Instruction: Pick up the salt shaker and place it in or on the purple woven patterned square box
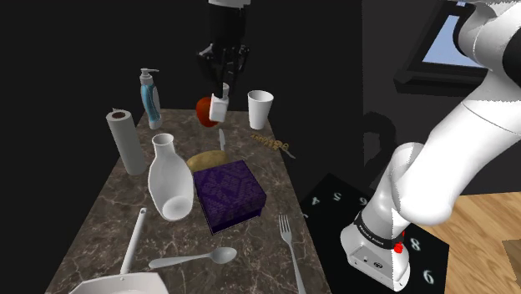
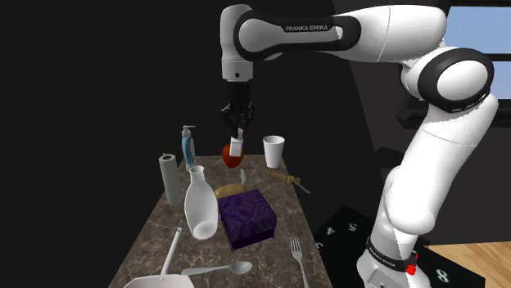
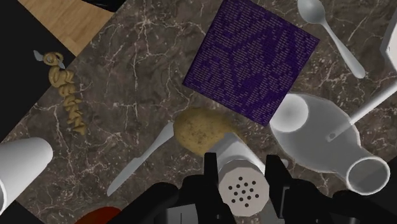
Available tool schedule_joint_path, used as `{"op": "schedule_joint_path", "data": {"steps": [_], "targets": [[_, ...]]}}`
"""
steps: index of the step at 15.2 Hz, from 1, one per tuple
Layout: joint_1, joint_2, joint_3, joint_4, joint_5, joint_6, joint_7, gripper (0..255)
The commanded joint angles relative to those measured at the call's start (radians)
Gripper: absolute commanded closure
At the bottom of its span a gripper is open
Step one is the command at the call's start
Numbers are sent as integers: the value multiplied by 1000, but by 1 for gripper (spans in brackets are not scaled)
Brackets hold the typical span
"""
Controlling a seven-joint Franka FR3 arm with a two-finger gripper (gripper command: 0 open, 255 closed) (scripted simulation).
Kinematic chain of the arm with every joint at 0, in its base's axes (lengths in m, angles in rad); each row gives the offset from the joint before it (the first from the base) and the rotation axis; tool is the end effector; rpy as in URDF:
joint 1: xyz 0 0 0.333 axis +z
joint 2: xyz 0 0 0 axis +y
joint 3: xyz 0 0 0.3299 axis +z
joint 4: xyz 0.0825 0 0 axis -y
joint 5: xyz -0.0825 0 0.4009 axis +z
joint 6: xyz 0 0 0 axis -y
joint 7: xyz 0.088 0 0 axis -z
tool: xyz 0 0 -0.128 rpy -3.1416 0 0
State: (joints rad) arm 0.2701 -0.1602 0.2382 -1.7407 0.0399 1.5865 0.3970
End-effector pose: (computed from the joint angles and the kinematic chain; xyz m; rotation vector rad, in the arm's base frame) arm 0.4478 0.2659 0.6204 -3.1343 -0.1691 -0.0007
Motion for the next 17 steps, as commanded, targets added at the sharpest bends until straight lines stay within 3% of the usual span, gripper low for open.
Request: {"op": "schedule_joint_path", "data": {"steps": [1, 4, 17], "targets": [[15, -49, 17, -43, 14, -4, 31, 255], [34, -93, 39, -73, 31, -15, 69, 255], [38, -120, 43, -275, 40, 160, 61, 255]]}}
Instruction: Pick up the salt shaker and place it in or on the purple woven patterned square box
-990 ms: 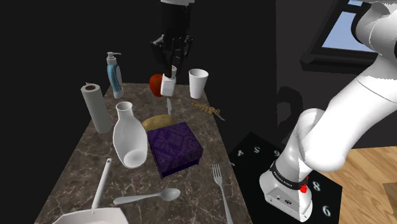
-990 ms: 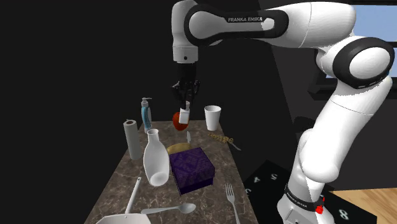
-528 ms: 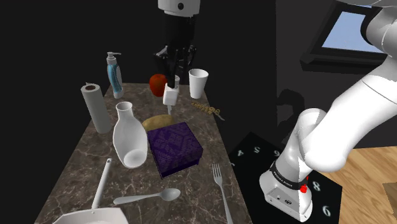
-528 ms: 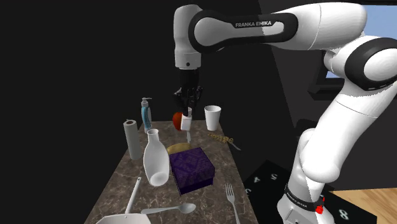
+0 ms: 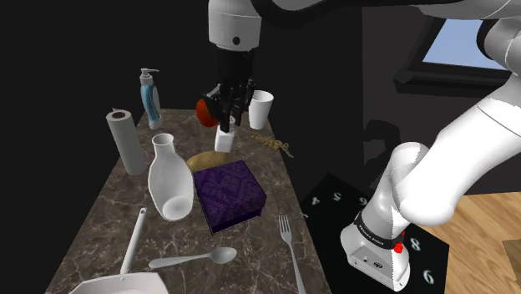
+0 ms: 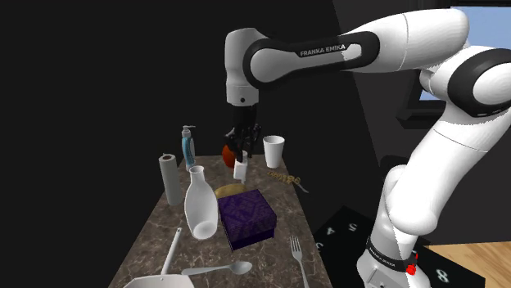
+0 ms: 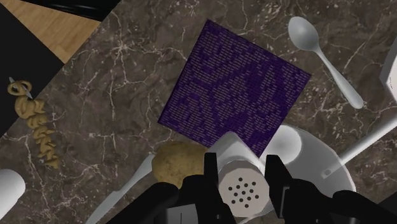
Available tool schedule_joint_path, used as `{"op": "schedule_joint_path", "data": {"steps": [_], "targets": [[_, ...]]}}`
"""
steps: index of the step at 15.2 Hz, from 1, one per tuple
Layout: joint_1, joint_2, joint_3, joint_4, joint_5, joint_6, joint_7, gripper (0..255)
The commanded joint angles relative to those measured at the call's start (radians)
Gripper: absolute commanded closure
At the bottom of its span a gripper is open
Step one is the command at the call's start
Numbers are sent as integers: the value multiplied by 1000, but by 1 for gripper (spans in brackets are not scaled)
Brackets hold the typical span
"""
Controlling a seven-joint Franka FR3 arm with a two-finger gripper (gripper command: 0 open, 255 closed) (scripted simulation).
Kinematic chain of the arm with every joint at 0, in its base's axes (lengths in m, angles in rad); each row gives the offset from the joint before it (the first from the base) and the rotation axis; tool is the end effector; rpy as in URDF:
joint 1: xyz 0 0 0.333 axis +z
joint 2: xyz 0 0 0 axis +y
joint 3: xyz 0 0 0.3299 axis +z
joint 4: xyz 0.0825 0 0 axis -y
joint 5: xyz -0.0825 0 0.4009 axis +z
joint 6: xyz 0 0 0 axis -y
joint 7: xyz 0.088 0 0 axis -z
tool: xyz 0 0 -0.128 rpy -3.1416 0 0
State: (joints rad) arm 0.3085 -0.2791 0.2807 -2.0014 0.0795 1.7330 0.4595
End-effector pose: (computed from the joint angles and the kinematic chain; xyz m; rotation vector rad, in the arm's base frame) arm 0.3949 0.2896 0.5608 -3.1350 -0.1672 0.0005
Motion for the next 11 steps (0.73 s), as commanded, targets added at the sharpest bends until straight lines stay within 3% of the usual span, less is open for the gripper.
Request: {"op": "schedule_joint_path", "data": {"steps": [1, 8, 11], "targets": [[0, -1, 1, -28, 1, 27, -1, 255], [3, 2, 6, -127, 3, 129, -2, 255], [3, 2, 6, -127, 3, 129, -2, 255]]}}
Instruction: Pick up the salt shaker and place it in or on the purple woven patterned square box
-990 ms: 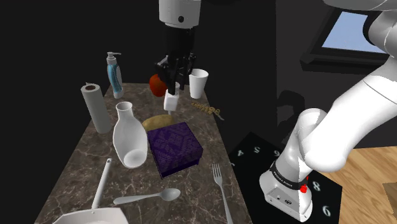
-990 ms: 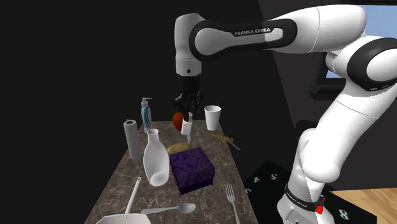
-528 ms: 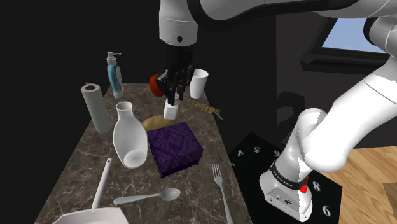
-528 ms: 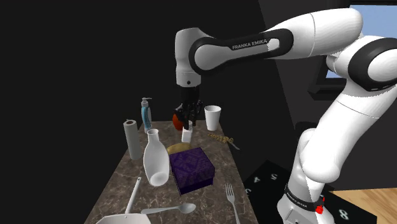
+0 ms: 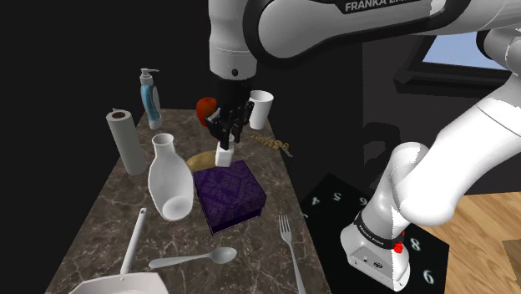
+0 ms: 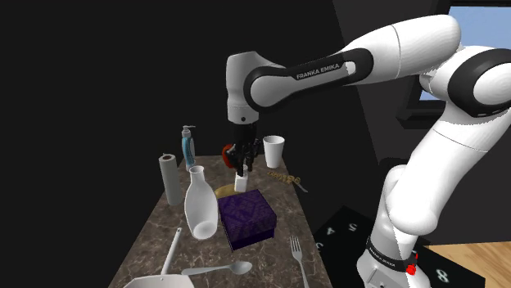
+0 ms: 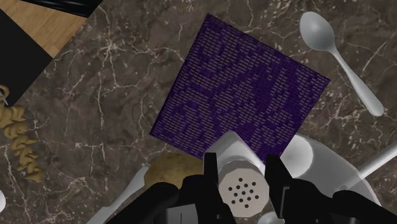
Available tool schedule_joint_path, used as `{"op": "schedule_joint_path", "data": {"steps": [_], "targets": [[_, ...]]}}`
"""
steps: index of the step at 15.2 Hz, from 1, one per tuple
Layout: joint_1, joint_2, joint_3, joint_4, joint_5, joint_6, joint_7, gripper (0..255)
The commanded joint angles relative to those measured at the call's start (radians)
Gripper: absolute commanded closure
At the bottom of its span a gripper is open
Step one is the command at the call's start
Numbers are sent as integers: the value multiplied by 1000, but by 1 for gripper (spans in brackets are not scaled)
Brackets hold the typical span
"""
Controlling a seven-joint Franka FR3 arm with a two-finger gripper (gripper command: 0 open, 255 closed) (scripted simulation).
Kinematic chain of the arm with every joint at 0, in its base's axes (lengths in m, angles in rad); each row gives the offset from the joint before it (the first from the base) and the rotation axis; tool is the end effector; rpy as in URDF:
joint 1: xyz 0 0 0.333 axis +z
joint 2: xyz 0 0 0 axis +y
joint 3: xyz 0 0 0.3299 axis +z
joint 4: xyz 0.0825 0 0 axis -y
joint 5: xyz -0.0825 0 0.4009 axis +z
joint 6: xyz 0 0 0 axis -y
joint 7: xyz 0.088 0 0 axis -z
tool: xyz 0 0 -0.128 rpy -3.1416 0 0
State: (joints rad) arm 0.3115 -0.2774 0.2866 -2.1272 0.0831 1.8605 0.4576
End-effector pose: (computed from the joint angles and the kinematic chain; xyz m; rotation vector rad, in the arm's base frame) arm 0.3945 0.2890 0.5086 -3.1349 -0.1669 0.0005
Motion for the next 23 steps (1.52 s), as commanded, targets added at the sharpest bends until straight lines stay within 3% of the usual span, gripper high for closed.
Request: {"op": "schedule_joint_path", "data": {"steps": [1, 5, 6, 11, 15, 23], "targets": [[0, 1, 0, -1, 0, 2, 0, 255], [0, 1, 0, -1, 0, 2, 0, 255], [0, 1, 0, -1, 0, 2, 0, 0], [0, 1, 0, -1, 0, 2, 0, 0], [-3, -2, -7, 124, -4, -126, 1, 0], [-3, -2, -7, 124, -4, -126, 1, 0]]}}
